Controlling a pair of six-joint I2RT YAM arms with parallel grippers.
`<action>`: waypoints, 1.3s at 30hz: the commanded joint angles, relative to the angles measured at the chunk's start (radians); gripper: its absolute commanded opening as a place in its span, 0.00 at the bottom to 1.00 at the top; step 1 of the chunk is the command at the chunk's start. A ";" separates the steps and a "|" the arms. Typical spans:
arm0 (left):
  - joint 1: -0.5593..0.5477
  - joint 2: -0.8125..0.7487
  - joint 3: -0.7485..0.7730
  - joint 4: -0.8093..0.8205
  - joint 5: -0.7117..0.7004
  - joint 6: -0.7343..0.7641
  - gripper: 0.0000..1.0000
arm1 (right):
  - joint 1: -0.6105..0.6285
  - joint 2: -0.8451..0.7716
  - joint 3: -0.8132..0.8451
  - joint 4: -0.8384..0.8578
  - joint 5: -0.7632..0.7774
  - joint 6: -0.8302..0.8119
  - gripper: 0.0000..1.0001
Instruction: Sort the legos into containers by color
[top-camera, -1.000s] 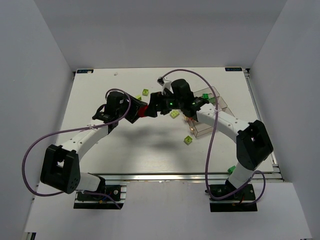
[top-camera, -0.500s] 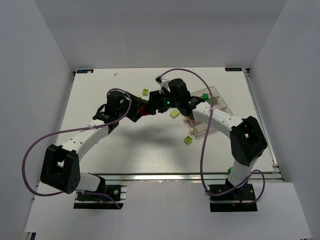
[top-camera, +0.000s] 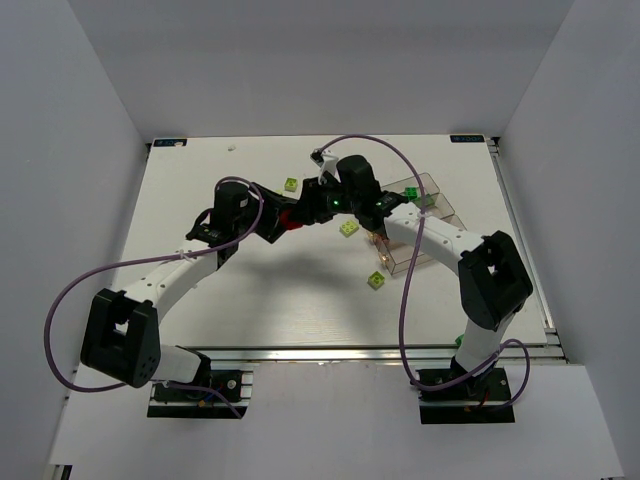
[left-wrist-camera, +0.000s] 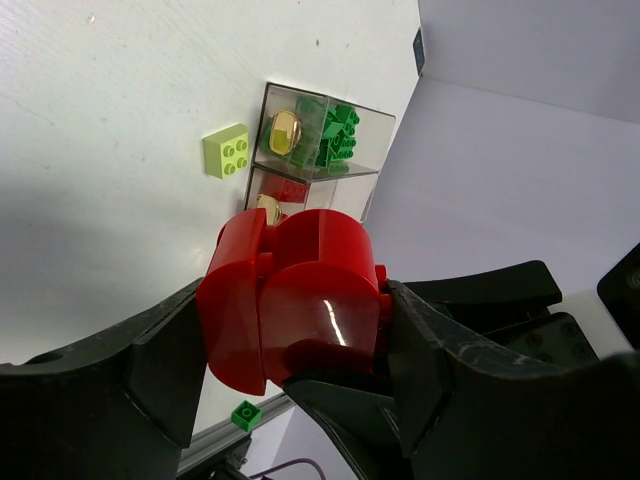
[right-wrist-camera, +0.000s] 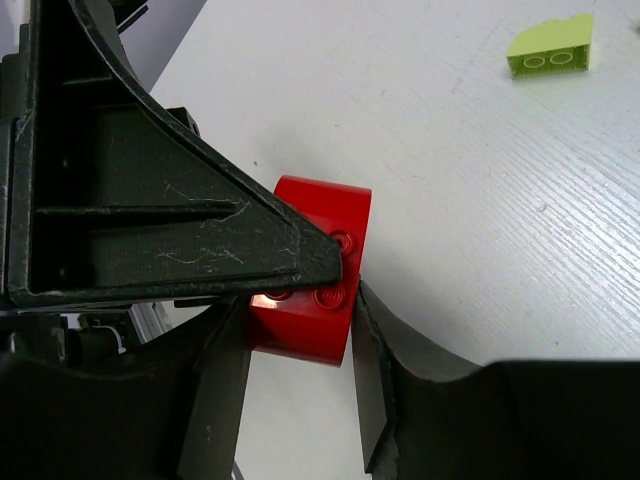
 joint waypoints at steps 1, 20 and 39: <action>-0.006 -0.002 -0.012 0.020 0.013 -0.002 0.44 | 0.002 -0.006 0.023 0.075 -0.036 0.012 0.08; 0.046 -0.091 -0.034 0.055 -0.034 0.087 0.98 | -0.104 -0.081 -0.119 0.131 -0.237 0.011 0.00; 0.075 -0.152 -0.321 0.858 0.315 0.207 0.70 | -0.254 -0.006 -0.150 0.659 -0.668 0.616 0.00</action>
